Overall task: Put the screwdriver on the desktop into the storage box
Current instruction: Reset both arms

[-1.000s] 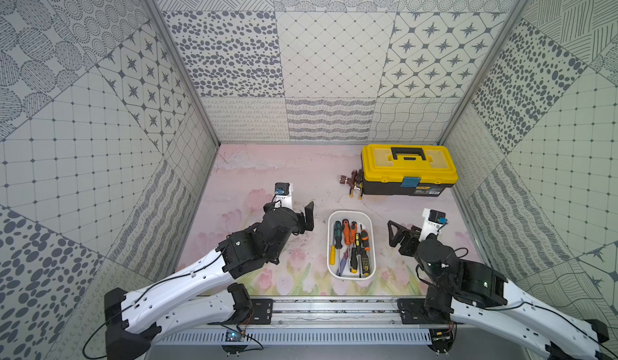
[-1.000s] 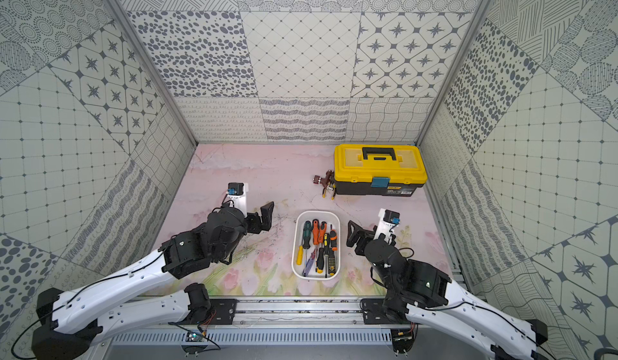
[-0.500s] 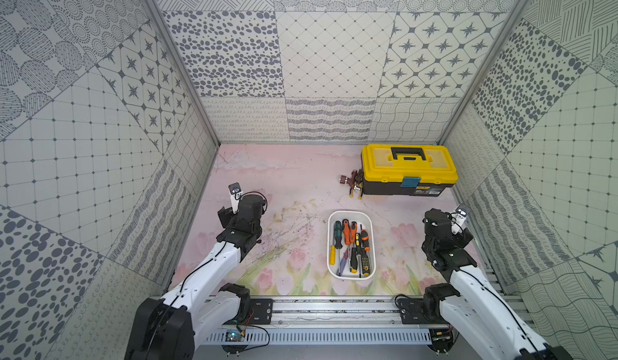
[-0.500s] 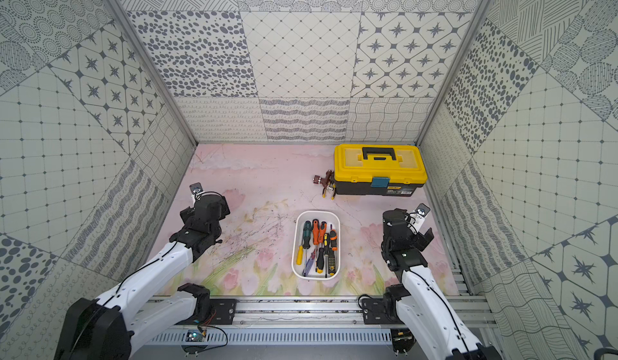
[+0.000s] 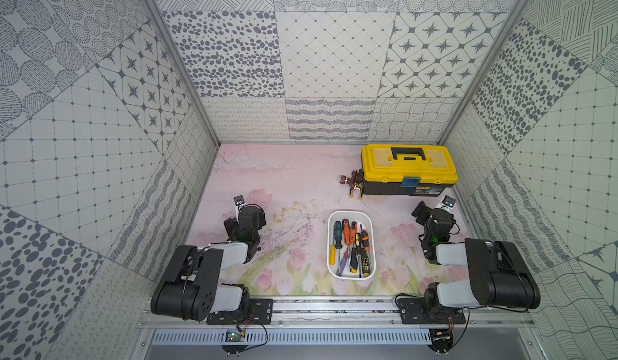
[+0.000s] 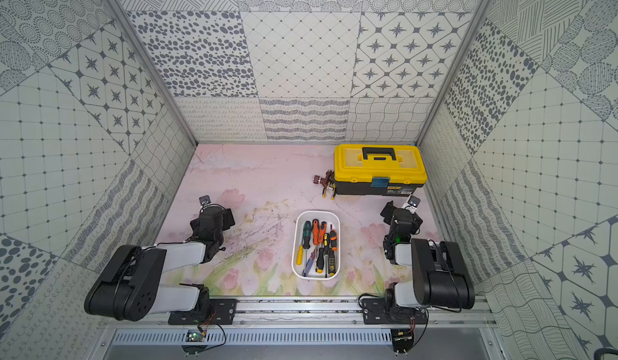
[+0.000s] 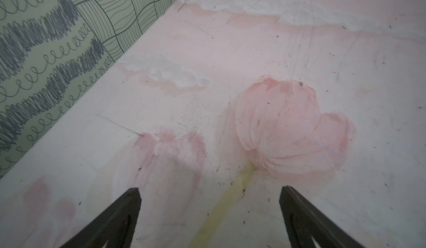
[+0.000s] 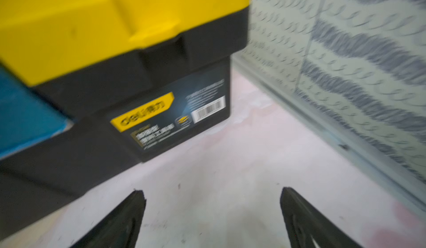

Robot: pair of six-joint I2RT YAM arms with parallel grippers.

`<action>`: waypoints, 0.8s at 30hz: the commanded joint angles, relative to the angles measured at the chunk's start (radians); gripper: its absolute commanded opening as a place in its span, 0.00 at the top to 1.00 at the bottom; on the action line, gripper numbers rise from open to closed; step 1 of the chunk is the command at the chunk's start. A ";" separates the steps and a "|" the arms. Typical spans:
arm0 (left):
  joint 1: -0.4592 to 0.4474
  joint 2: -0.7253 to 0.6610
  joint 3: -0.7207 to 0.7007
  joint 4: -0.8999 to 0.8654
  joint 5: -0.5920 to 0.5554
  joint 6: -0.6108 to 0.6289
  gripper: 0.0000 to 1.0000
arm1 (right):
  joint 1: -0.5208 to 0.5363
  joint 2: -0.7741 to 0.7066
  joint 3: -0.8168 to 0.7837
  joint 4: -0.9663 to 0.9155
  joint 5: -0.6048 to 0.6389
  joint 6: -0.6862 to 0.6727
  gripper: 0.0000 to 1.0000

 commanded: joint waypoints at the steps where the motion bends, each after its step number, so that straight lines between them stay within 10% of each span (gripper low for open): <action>1: 0.009 0.081 0.052 0.273 0.196 0.080 0.00 | 0.063 0.122 0.072 0.211 -0.155 -0.135 0.03; 4: 0.002 0.205 0.067 0.394 0.306 0.165 0.01 | 0.088 0.095 0.187 -0.048 -0.172 -0.175 0.03; 24: 0.008 0.166 0.091 0.269 0.309 0.123 0.01 | 0.128 0.111 0.174 0.020 -0.059 -0.186 0.03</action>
